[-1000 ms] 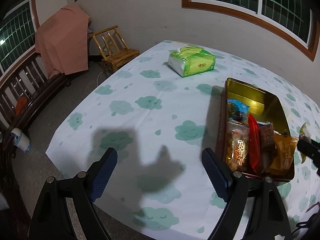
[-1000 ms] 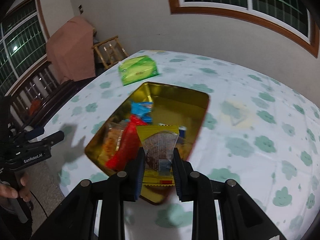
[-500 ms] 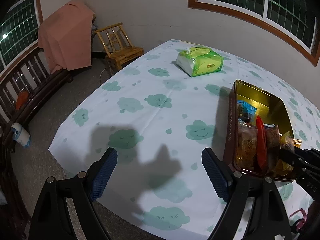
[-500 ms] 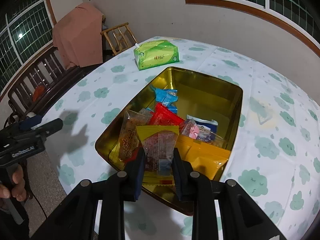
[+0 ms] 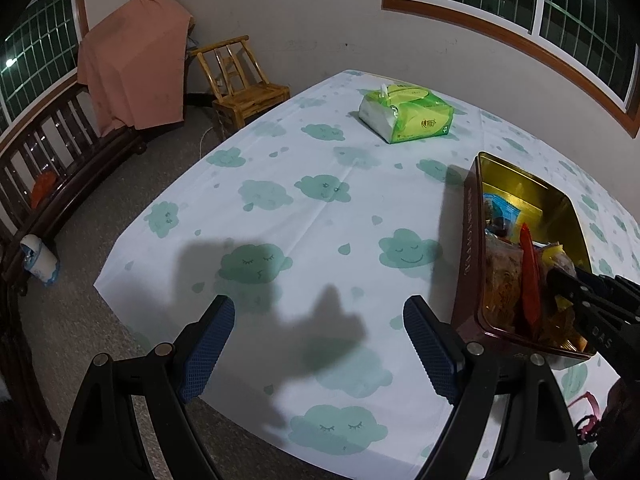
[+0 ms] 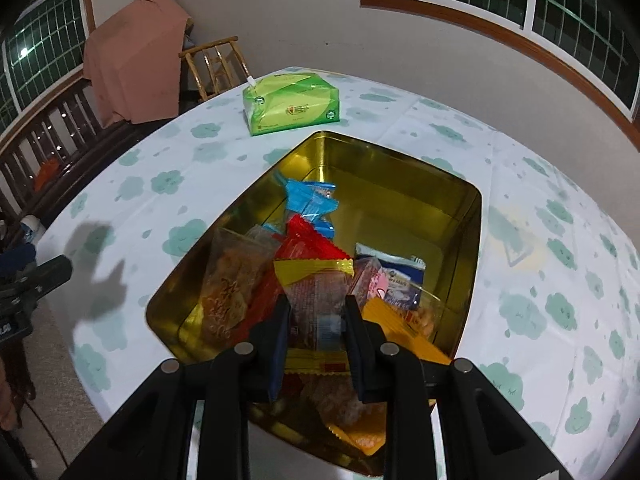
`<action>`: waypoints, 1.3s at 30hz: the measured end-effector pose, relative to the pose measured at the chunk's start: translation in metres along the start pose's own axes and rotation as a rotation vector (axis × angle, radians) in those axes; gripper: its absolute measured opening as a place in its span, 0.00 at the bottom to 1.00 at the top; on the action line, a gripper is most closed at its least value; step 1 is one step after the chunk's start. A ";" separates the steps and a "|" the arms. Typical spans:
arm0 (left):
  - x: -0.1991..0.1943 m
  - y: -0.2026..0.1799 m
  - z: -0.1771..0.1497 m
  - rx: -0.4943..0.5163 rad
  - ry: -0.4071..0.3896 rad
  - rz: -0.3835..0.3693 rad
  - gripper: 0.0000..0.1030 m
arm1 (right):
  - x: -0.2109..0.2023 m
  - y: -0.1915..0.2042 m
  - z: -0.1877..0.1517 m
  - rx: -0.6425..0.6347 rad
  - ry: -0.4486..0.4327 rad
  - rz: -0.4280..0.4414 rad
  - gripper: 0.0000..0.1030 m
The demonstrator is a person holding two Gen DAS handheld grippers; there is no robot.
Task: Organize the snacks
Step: 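Lower the yellow-wrapped candy into the gold tin and open the right gripper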
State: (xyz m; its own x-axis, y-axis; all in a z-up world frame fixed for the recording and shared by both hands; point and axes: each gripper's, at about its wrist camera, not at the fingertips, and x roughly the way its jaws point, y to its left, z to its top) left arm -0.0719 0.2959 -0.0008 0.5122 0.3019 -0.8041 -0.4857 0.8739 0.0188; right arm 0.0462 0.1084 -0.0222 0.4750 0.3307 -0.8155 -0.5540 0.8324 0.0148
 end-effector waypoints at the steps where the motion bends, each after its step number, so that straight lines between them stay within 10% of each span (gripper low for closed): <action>1: 0.001 -0.001 0.000 0.001 0.002 -0.001 0.82 | 0.001 0.000 0.001 -0.001 -0.002 -0.010 0.25; 19: -0.005 -0.026 -0.003 0.018 0.019 -0.041 0.82 | 0.014 -0.004 0.001 0.044 0.013 -0.045 0.30; 29: -0.011 -0.045 -0.003 0.041 0.022 -0.053 0.82 | -0.003 -0.011 -0.001 0.078 0.000 -0.047 0.59; 39: -0.014 -0.072 -0.004 0.083 0.026 -0.072 0.82 | -0.032 -0.029 -0.012 0.149 0.010 -0.022 0.67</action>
State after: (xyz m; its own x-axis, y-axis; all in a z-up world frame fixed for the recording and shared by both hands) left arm -0.0467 0.2270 0.0068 0.5247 0.2287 -0.8200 -0.3879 0.9217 0.0089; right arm 0.0392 0.0684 -0.0034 0.4784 0.3076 -0.8225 -0.4357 0.8964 0.0818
